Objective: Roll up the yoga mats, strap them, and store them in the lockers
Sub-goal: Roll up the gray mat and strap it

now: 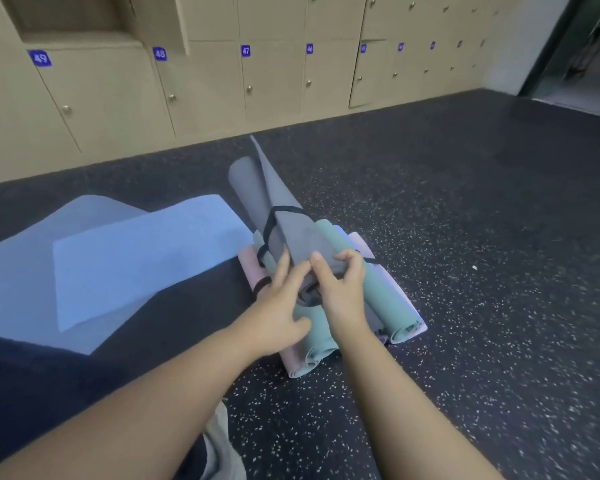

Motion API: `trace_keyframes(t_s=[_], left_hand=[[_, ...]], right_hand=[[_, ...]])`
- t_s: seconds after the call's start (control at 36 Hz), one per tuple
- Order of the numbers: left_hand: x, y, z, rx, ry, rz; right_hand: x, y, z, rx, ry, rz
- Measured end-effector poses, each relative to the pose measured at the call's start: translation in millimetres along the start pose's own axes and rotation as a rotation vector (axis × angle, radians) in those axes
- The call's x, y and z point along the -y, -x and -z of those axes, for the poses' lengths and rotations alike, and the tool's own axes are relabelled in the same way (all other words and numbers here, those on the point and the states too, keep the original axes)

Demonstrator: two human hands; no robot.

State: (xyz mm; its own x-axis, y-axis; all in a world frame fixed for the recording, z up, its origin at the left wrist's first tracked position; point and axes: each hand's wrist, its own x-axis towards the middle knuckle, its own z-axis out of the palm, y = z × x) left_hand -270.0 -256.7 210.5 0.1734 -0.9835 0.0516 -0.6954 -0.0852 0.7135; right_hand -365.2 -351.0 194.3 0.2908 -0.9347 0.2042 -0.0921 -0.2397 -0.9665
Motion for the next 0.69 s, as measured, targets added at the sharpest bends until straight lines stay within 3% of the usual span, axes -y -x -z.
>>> trace_keyframes(t_s=[0.14, 0.31, 0.58, 0.69], left_hand=[[4, -23, -4, 0.032, 0.011, 0.031], [11, -44, -7, 0.190, -0.010, 0.027], [49, -64, -12, 0.262, -0.235, 0.060], [53, -70, -21, 0.281, -0.234, 0.108]], right_hand=[[-10, -14, -1, -0.100, 0.182, -0.037], [-16, -35, 7, -0.277, -0.111, -0.259], [-90, -73, 69, -0.483, -0.015, -0.348], [-92, -84, 95, -0.464, 0.004, -0.352]])
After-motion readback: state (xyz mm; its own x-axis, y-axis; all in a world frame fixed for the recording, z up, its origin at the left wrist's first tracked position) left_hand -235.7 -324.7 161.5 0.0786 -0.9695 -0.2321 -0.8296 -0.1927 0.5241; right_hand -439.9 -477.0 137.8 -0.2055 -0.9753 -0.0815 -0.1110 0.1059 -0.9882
